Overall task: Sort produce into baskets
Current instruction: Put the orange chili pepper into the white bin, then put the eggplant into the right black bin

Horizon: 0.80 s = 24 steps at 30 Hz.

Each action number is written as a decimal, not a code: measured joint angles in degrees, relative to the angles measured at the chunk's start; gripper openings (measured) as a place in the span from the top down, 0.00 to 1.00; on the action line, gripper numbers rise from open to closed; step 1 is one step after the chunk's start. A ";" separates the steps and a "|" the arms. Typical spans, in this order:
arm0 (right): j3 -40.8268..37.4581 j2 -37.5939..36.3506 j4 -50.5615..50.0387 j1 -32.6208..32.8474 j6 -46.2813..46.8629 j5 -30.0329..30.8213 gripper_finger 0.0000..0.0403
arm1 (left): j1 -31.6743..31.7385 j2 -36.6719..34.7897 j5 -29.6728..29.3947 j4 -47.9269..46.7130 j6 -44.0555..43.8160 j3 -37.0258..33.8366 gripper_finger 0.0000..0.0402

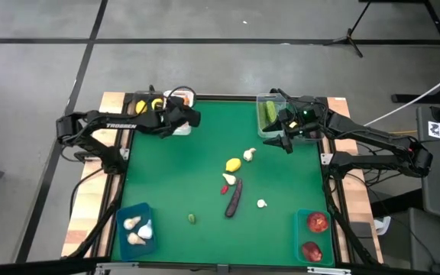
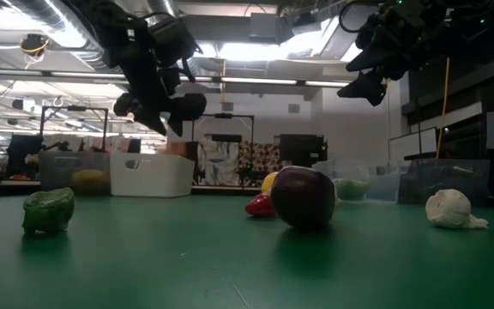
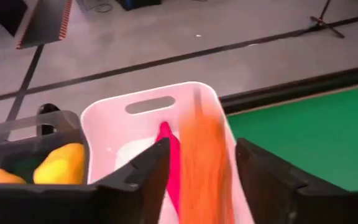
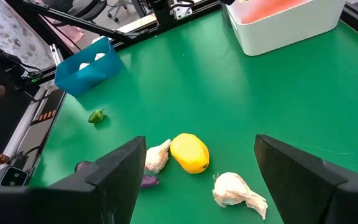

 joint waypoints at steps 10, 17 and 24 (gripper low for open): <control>0.00 0.00 -1.16 0.02 -0.01 0.00 0.25 | -2.43 0.00 21.16 9.01 5.99 0.00 0.35; 0.00 0.00 -1.09 0.01 -0.01 0.00 0.25 | -21.00 0.38 24.82 21.37 5.46 0.00 0.35; 0.00 0.00 -0.96 0.00 -0.01 0.00 0.25 | -39.04 5.67 7.10 29.43 4.15 1.94 0.35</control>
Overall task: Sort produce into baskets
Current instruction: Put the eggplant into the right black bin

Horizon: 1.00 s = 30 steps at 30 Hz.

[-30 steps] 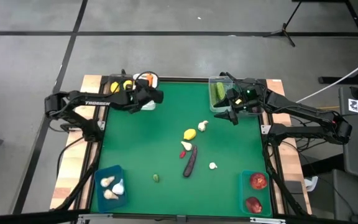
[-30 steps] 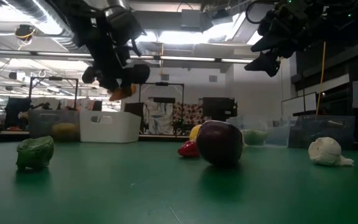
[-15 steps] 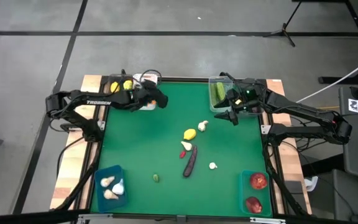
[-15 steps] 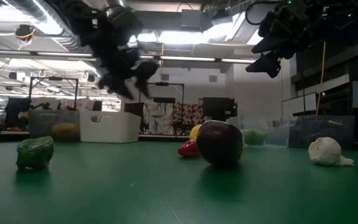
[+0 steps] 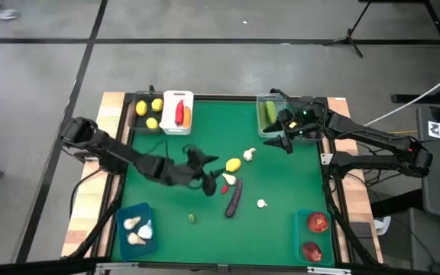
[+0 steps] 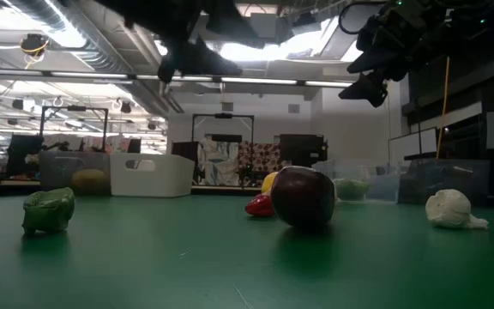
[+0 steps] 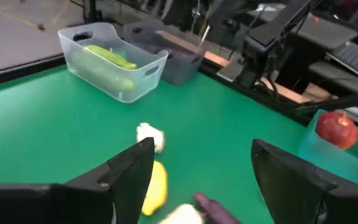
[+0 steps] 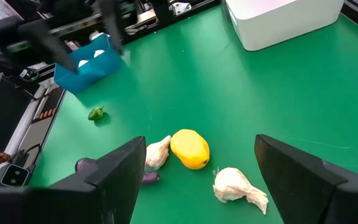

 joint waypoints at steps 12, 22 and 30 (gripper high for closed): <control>0.00 0.00 -0.27 0.00 0.48 -0.01 0.25 | -4.98 20.21 -14.70 -5.15 6.21 16.80 0.35; 0.00 0.02 -5.34 0.01 0.44 0.94 0.25 | 2.48 23.42 -10.13 -15.20 1.42 20.11 0.35; 0.00 0.02 -5.99 0.01 -0.20 2.92 0.25 | 9.32 23.00 1.98 -10.14 9.28 20.11 0.35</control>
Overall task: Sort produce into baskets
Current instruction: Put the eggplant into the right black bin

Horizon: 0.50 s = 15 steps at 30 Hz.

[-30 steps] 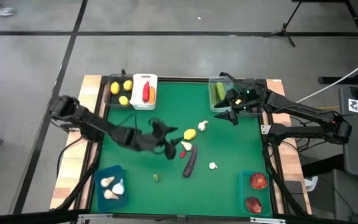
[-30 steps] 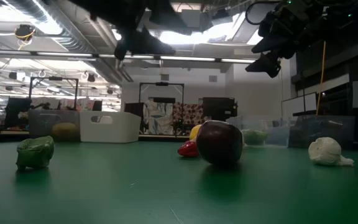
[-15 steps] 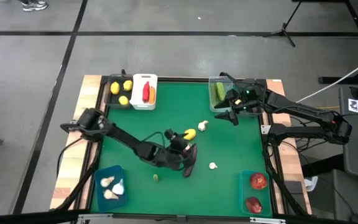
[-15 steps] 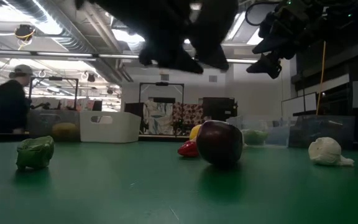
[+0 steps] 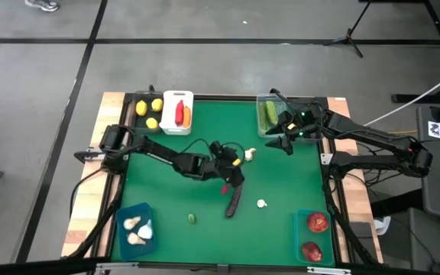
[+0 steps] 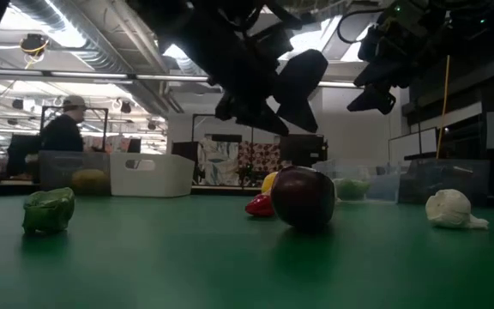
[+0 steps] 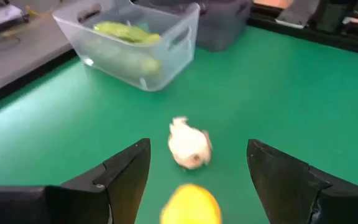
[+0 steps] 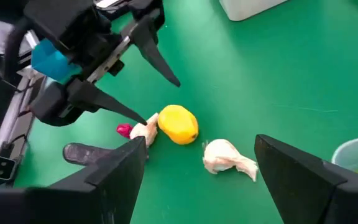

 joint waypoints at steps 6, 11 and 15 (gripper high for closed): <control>0.00 0.00 -0.24 0.00 0.11 7.95 0.25 | 3.82 -0.37 0.22 2.55 1.06 0.02 0.35; 0.00 0.00 -2.11 -0.03 0.11 13.02 0.25 | 4.20 -0.63 3.87 1.43 3.27 0.01 0.35; 0.00 0.00 -3.62 -0.01 0.29 15.66 0.25 | 3.24 -1.78 4.07 1.47 6.85 0.31 0.35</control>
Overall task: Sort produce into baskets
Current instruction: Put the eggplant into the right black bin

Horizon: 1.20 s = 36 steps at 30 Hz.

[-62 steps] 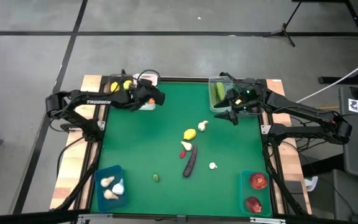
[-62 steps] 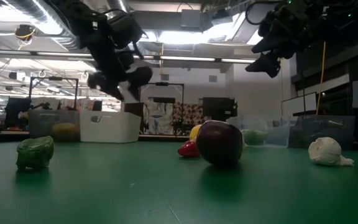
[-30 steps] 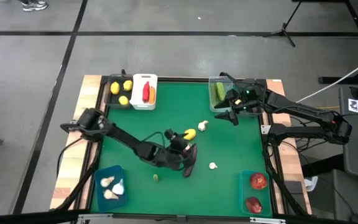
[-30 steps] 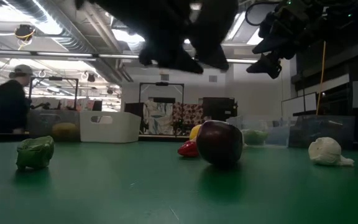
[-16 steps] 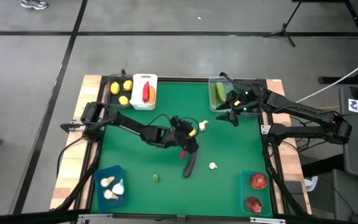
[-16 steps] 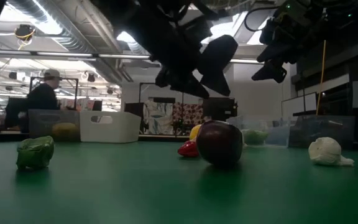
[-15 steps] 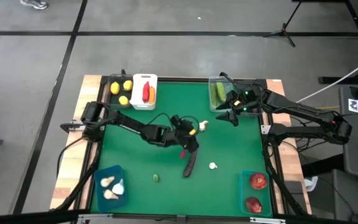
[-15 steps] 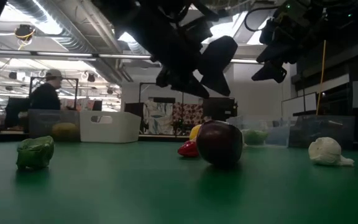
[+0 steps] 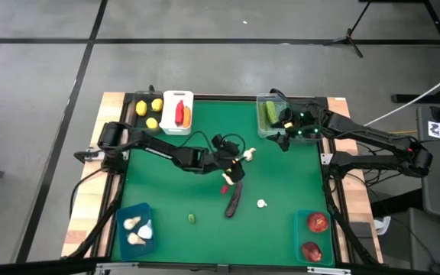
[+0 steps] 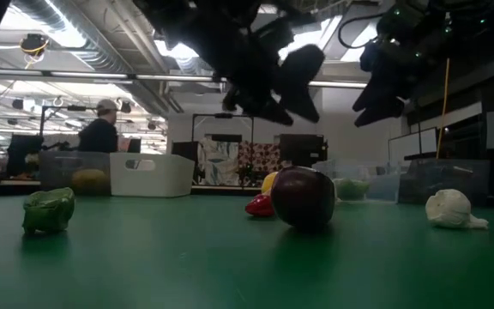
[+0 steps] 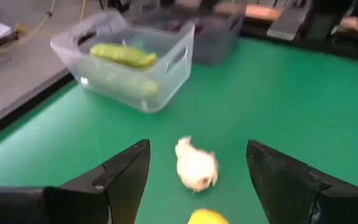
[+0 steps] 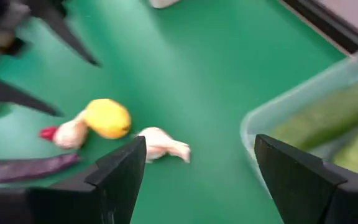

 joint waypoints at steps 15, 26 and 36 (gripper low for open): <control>0.00 0.00 -7.52 0.02 8.21 14.48 0.25 | -2.64 -9.02 -0.06 -3.31 11.82 0.30 0.35; 0.00 0.00 -7.34 -0.02 12.60 26.90 0.25 | -0.69 -13.19 -0.42 -12.06 15.11 0.30 0.35; 0.00 0.00 -5.57 -0.02 10.08 25.15 0.25 | -4.40 -11.14 16.91 -17.09 17.73 -2.35 0.35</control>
